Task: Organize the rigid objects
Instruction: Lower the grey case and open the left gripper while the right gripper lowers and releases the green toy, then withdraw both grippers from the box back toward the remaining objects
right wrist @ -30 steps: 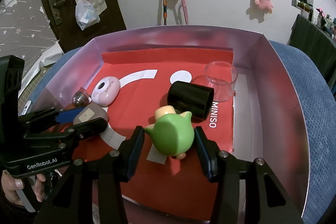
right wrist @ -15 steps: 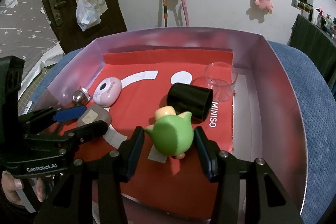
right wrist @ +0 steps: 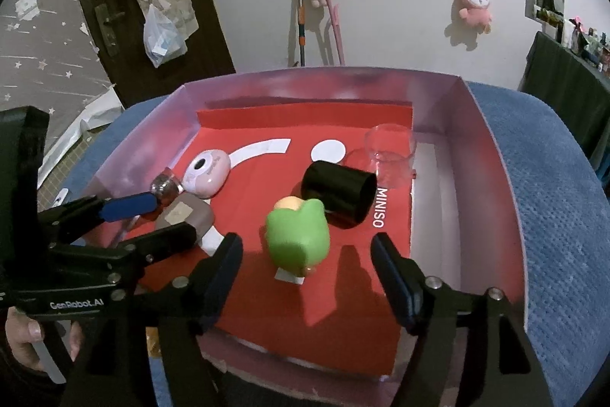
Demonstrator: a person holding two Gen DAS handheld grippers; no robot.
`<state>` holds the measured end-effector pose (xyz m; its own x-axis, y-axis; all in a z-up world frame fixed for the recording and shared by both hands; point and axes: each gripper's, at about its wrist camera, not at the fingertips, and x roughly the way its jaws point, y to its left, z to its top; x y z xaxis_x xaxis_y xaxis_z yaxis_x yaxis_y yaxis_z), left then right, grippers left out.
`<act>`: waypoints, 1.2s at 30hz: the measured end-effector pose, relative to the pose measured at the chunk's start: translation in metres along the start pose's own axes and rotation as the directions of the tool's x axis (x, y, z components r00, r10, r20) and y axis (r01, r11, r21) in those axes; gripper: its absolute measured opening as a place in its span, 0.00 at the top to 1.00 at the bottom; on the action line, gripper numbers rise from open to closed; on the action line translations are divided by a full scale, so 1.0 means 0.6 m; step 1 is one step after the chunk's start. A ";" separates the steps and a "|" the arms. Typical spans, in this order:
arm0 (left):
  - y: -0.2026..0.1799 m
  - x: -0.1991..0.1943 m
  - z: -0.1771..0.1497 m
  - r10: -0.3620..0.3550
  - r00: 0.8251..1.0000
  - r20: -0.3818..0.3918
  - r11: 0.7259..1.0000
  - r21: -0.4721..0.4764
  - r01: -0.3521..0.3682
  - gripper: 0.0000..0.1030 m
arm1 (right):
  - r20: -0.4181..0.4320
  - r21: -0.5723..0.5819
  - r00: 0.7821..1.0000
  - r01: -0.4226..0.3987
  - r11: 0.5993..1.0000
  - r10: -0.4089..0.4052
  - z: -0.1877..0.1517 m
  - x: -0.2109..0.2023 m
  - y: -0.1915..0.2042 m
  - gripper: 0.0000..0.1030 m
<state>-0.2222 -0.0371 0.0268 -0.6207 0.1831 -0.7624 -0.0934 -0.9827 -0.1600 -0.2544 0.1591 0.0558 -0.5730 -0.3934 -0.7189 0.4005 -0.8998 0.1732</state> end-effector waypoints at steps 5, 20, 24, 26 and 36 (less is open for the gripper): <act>-0.006 -0.015 -0.004 0.008 1.000 0.012 1.000 0.006 -0.008 0.22 | 0.024 -0.010 1.000 -0.015 1.000 0.015 -0.004 -0.024 0.006 0.22; -0.021 -0.071 -0.019 0.012 0.997 0.076 1.000 0.011 -0.013 0.01 | 0.121 -0.040 0.991 -0.049 0.998 0.053 -0.020 -0.101 0.034 0.00; -0.018 -0.080 -0.025 0.004 0.996 0.084 1.000 -0.002 -0.004 0.01 | 0.129 -0.031 0.989 -0.062 0.998 0.066 -0.026 -0.112 0.033 0.00; -0.016 -0.084 -0.029 -0.003 0.996 0.090 1.000 -0.011 0.004 0.01 | 0.135 -0.025 0.988 -0.073 0.997 0.076 -0.029 -0.118 0.032 0.00; -0.022 -0.123 -0.051 0.001 0.989 0.145 1.000 -0.012 0.001 0.01 | 0.160 -0.021 0.983 -0.092 0.996 0.094 -0.042 -0.147 0.039 0.00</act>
<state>-0.1513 -0.0368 0.0658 -0.7272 0.1764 -0.6634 -0.0849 -0.9821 -0.1682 -0.1763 0.1772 0.1060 -0.6398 -0.5015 -0.5824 0.4663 -0.8557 0.2244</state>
